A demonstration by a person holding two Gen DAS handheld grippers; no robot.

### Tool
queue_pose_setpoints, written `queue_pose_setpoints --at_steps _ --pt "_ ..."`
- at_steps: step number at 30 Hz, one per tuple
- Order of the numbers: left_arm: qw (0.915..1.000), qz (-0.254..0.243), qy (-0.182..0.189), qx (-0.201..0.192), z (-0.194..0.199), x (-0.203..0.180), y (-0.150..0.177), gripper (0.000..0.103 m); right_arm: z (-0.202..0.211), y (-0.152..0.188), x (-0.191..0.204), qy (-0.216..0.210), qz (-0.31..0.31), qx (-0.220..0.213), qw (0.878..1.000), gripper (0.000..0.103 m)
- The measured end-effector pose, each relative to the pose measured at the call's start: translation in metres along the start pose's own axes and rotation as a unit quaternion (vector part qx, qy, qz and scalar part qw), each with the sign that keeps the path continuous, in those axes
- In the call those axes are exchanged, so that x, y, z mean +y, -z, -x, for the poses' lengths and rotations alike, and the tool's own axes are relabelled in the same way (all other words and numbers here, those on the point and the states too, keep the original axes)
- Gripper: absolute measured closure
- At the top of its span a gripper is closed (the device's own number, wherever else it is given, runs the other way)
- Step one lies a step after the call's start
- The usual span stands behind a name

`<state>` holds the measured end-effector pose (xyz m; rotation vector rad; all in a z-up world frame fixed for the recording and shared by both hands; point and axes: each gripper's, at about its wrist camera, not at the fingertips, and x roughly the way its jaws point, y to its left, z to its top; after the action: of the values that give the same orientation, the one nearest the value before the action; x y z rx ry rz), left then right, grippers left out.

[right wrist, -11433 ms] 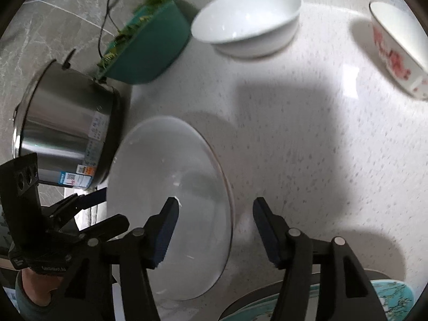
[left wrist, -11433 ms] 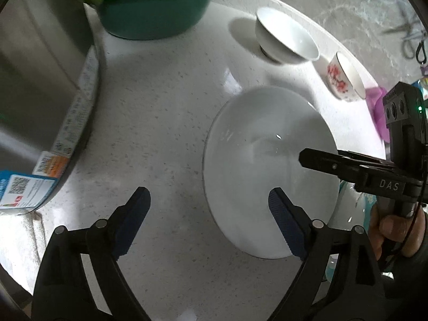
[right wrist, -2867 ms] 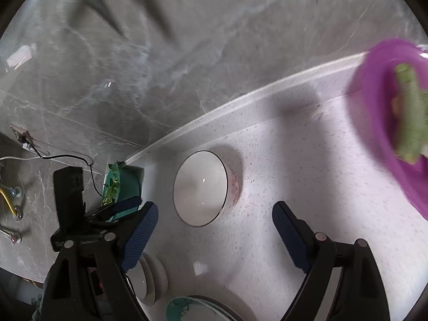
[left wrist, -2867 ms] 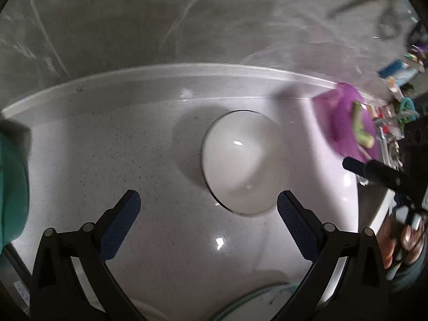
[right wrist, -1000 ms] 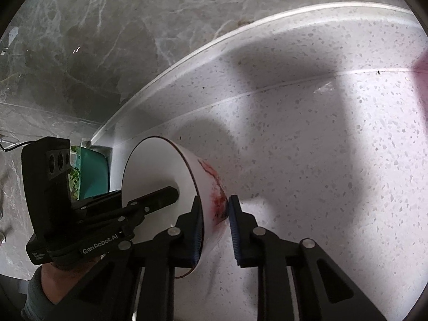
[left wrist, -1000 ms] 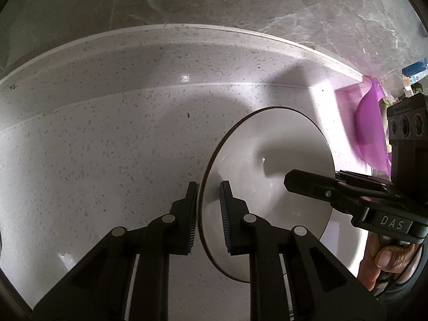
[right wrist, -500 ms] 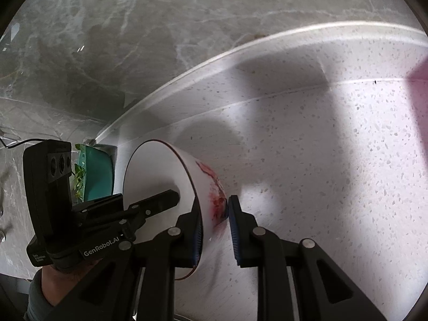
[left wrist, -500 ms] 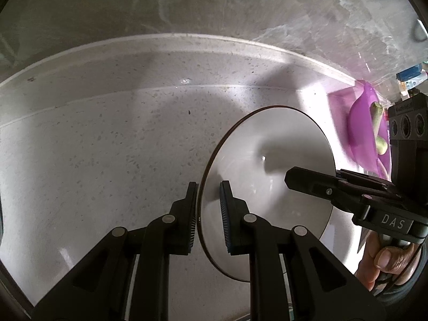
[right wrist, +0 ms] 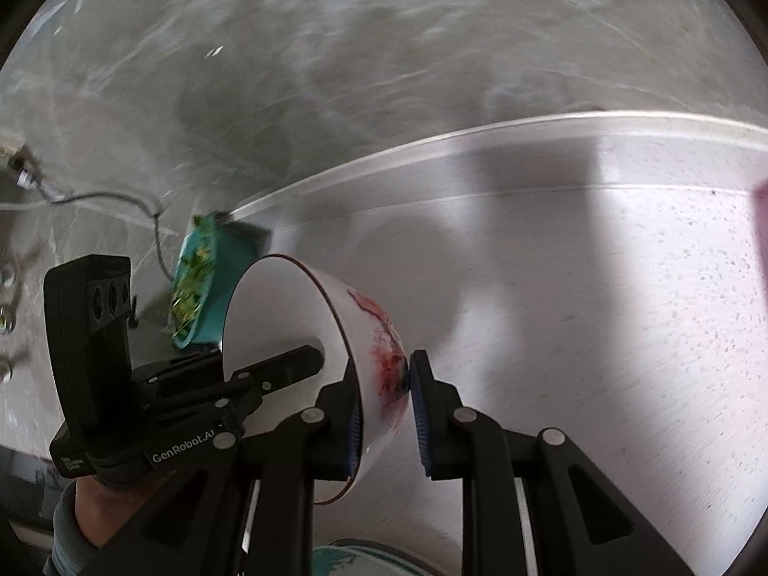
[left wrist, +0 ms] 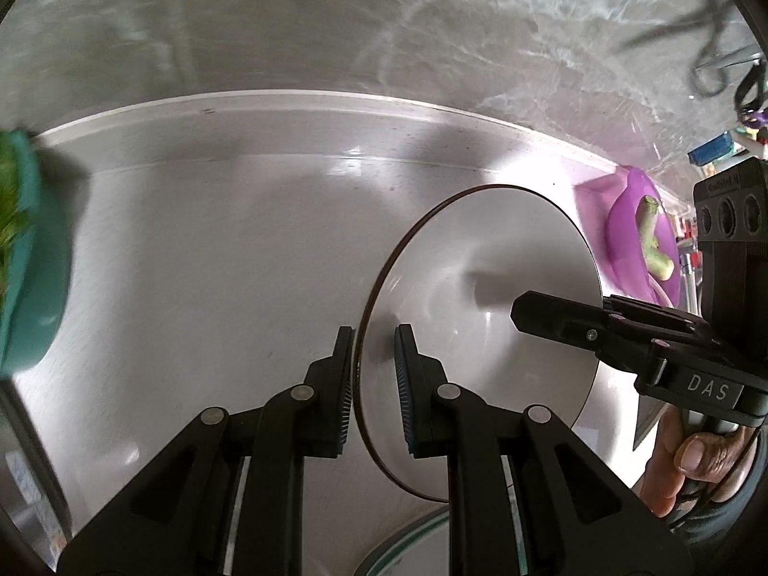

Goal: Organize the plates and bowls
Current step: 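Lift the red-floral bowl with both grippers and carry it over the white bowl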

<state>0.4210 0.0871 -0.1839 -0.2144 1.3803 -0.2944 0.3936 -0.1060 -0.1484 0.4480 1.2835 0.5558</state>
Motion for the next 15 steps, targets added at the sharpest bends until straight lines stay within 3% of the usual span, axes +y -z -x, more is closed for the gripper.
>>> queue_pose_setpoints --at_steps 15 --pt "0.9959 0.08 -0.013 -0.041 0.096 0.073 0.119 0.088 -0.028 0.049 0.109 -0.031 0.099 0.054 0.993 0.081"
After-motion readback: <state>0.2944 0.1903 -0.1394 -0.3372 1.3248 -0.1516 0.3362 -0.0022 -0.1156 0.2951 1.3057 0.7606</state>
